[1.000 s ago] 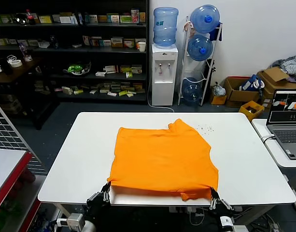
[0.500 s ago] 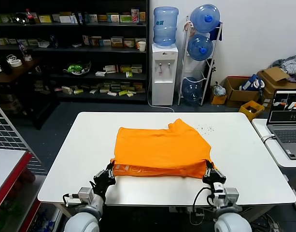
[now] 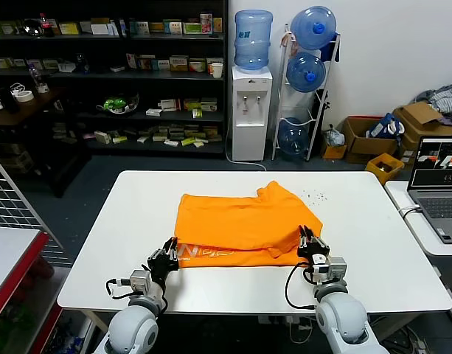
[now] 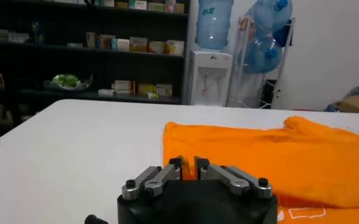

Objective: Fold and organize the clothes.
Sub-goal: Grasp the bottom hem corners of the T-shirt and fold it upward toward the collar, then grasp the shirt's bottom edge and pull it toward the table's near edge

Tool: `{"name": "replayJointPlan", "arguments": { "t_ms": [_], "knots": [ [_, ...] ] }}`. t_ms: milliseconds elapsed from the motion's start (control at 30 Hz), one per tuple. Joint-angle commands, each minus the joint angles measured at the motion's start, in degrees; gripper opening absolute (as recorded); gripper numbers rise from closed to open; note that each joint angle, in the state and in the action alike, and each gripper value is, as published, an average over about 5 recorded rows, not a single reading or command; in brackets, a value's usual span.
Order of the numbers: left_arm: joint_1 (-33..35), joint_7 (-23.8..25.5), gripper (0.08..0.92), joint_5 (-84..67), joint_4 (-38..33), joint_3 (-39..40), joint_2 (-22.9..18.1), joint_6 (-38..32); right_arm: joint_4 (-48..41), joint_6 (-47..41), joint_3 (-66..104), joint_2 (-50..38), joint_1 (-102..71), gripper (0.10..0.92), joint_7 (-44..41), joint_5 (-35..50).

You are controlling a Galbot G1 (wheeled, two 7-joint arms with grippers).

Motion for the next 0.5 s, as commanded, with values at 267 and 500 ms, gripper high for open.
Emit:
{"name": "replayJointPlan", "arguments": {
  "t_ms": [267, 500],
  "knots": [
    [9.22, 0.63, 0.563, 0.07, -5.98, -1.36, 1.37, -0.12, 2.04, 0.32, 6.89, -3.98, -10.74, 0.622, -5.14, 2.64],
    [7.61, 1.77, 0.759, -1.52, 0.38, -1.04, -1.21, -0.36, -0.19, -2.91, 9.44, -5.41, -11.35, 0.795, -5.50, 8.88]
  ]
}}
